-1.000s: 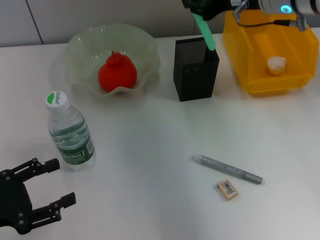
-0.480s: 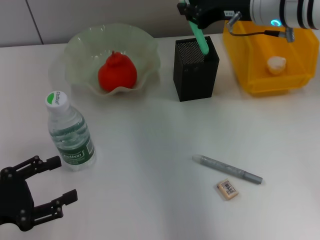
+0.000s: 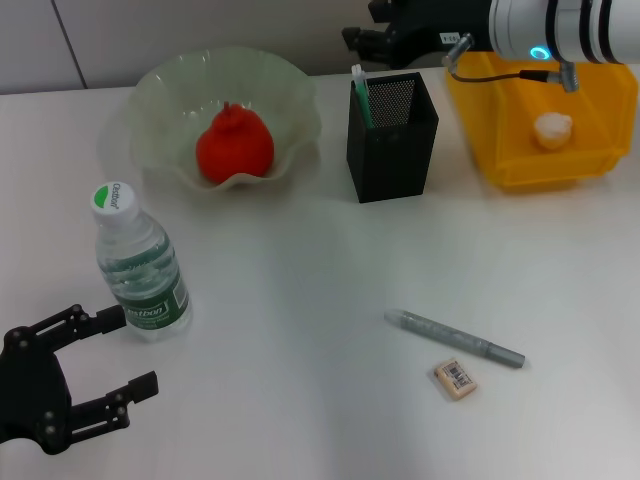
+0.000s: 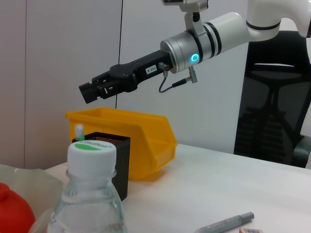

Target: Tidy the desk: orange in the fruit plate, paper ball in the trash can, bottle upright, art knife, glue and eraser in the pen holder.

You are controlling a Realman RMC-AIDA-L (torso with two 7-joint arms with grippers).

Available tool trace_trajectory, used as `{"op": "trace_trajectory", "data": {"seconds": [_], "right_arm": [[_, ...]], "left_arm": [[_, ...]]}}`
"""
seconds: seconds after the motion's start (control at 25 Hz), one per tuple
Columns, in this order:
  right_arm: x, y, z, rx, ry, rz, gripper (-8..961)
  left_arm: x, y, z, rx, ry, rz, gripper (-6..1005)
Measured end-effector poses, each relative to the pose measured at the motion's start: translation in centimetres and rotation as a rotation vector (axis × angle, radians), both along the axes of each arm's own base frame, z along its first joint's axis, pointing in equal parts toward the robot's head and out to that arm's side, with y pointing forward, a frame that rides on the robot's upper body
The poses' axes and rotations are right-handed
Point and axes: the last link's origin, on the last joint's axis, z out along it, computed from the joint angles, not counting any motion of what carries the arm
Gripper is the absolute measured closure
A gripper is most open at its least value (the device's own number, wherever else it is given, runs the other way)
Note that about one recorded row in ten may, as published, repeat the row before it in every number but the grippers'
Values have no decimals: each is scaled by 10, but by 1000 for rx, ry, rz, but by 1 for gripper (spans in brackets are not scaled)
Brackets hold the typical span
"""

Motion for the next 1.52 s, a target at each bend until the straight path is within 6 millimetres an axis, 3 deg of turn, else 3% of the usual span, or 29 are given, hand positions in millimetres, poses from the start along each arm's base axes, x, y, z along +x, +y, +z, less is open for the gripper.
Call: {"op": "trace_trajectory", "data": {"seconds": [0.04, 0.32, 0.52, 0.76, 0.96, 1.24, 1.52], "right_arm": [[0, 0, 1, 2, 1, -1, 583], [-8, -7, 12, -19, 3, -9, 332], [-22, -28, 24, -88, -99, -100, 193], [-44, -66, 25, -237, -251, -201, 194], [-52, -91, 9, -394, -397, -253, 195], [-37, -106, -23, -535, -597, -369, 205], [-29, -119, -46, -623, -694, -379, 214]], "left_arm": [[0, 0, 0, 0, 0, 0, 201], [0, 0, 0, -1, 0, 0, 201], [0, 0, 0, -1, -1, -3, 201], [1, 0, 0, -1, -1, -4, 201], [1, 0, 0, -2, -3, -7, 201], [2, 1, 0, -4, -8, -10, 201], [2, -1, -1, -9, -10, -11, 201]]}}
